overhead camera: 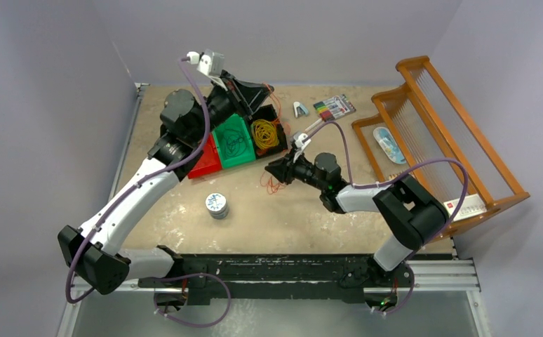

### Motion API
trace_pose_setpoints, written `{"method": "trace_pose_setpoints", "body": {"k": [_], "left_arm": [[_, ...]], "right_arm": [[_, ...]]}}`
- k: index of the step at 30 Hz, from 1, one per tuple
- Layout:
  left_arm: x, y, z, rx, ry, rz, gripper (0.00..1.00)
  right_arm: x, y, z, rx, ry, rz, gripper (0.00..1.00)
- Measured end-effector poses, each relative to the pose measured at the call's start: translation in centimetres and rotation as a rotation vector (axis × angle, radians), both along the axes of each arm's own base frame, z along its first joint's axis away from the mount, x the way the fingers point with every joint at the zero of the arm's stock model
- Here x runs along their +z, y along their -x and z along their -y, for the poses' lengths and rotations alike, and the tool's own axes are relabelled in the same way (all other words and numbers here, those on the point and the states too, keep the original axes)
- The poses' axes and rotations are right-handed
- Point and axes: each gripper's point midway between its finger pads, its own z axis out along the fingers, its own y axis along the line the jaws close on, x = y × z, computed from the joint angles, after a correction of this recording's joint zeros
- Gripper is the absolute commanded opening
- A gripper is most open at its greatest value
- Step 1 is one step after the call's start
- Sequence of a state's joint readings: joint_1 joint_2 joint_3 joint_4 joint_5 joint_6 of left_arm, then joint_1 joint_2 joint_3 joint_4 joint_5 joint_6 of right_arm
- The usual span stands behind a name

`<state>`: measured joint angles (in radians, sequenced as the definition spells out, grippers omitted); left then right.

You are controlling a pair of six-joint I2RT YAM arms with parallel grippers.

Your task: Untangle the cables

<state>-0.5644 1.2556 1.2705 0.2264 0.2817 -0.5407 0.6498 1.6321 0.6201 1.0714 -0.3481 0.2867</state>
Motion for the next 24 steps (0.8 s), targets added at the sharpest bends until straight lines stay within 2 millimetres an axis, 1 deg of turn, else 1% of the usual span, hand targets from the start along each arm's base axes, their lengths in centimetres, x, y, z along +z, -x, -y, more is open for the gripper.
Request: {"method": "trace_pose_setpoints", "body": {"k": [3,8,13,15,17,20,22,24], "left_arm": [[2.0,-0.1,-0.1,0.008,0.017,0.024,0.00],[4.5,-0.5,-0.2,0.025,0.037,0.049,0.00],[6.5,-0.6,-0.3,0.033,0.044,0.065,0.00],[7.0,-0.8,-0.3,0.044,0.039,0.066,0.00],[7.0,-1.1,-0.6,0.067,0.025,0.061,0.00],[6.2,-1.9,-1.3,0.123,-0.007,0.038,0.00],[5.3,-2.5,-1.7,0.163,-0.035,0.014,0.00],[4.1,-3.2,-2.4,0.214,-0.074,-0.016,0.00]], "right_arm": [[-0.9,0.4,0.4,-0.004,0.007,-0.012,0.24],[-2.8,1.2,1.4,-0.024,0.026,-0.043,0.22],[-5.2,2.0,2.2,-0.038,0.049,-0.091,0.21],[-5.9,2.4,2.6,-0.048,0.052,-0.111,0.24],[-6.4,2.9,2.9,-0.051,0.052,-0.125,0.28],[-6.5,3.4,3.4,-0.061,0.051,-0.138,0.32],[-5.8,3.4,3.8,-0.076,0.044,-0.127,0.34],[-4.4,3.5,3.9,-0.081,0.027,-0.103,0.36]]}}
